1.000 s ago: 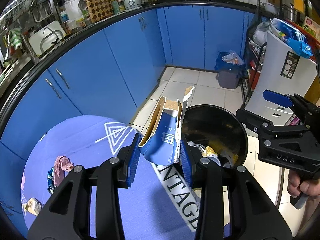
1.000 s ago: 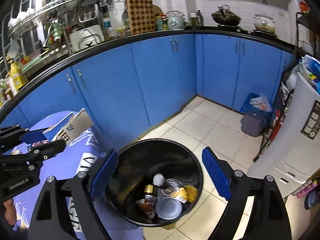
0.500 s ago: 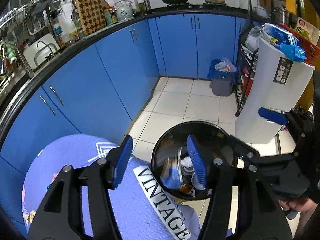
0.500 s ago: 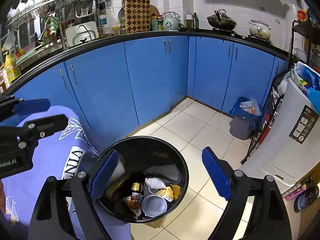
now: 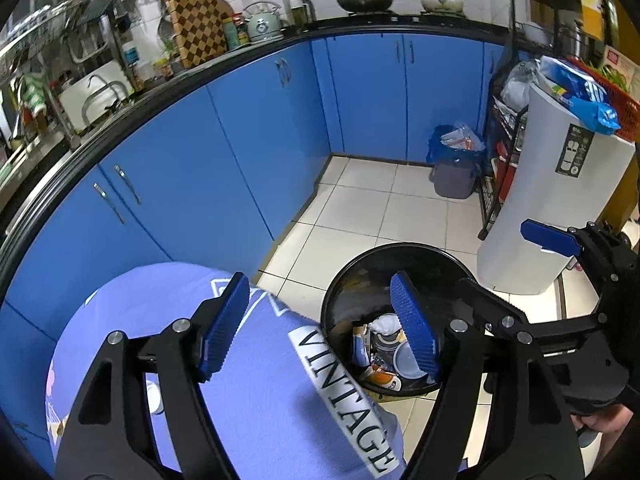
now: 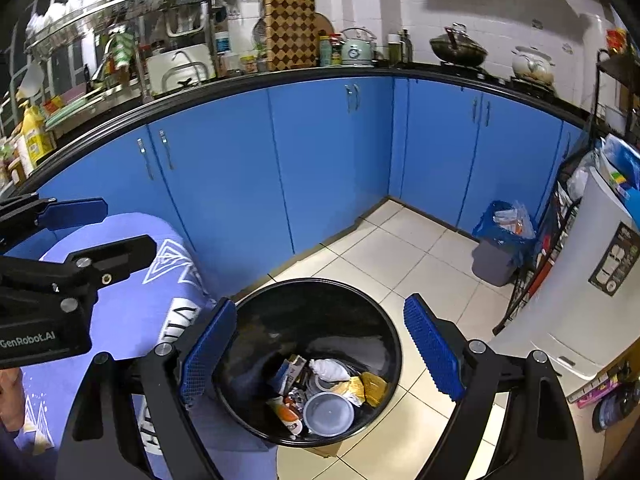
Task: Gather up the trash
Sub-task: 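Open the right tool to drop the white bag while the left tool drops the carton into the bin, then move both open tools back over the table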
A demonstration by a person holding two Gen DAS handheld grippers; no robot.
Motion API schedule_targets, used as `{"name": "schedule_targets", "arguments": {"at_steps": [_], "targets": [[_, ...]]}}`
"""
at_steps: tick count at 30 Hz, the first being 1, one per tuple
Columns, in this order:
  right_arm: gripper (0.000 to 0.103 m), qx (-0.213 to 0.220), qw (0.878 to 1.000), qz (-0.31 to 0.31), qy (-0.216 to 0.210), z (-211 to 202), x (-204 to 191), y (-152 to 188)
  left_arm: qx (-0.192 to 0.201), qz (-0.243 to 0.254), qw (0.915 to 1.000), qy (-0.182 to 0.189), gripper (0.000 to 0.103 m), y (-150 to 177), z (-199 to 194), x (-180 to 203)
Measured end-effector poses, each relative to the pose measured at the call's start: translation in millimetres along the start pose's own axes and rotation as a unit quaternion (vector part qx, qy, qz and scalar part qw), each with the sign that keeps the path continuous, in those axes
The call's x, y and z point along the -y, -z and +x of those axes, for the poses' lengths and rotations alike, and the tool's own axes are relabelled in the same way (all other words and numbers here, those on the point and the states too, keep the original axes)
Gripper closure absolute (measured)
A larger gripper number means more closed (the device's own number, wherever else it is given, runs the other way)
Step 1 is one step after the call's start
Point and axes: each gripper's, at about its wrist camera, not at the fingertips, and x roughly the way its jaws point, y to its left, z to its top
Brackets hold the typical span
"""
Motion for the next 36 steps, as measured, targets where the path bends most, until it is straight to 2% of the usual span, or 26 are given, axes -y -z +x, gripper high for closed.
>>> {"name": "schedule_targets", "arguments": {"at_steps": [16, 29, 36], "targets": [[0.019, 0.027, 0.995, -0.090, -0.041, -32.0, -99.1, -18.0, 0.031, -0.074, 0.9963, -0.029, 0.030, 31.4, -59.0, -75.7], [0.019, 0.027, 0.981, -0.171, -0.087, -51.5, -199.8, -12.4, 0.041, -0.151, 0.9859, -0.059, 0.030, 88.4, -110.9, -154.1], [0.019, 0.014, 0.976, -0.190, -0.108, -49.7, -239.0, -8.5, 0.044, -0.179, 0.9796, -0.081, 0.030, 118.3, -129.7, -190.8]]}}
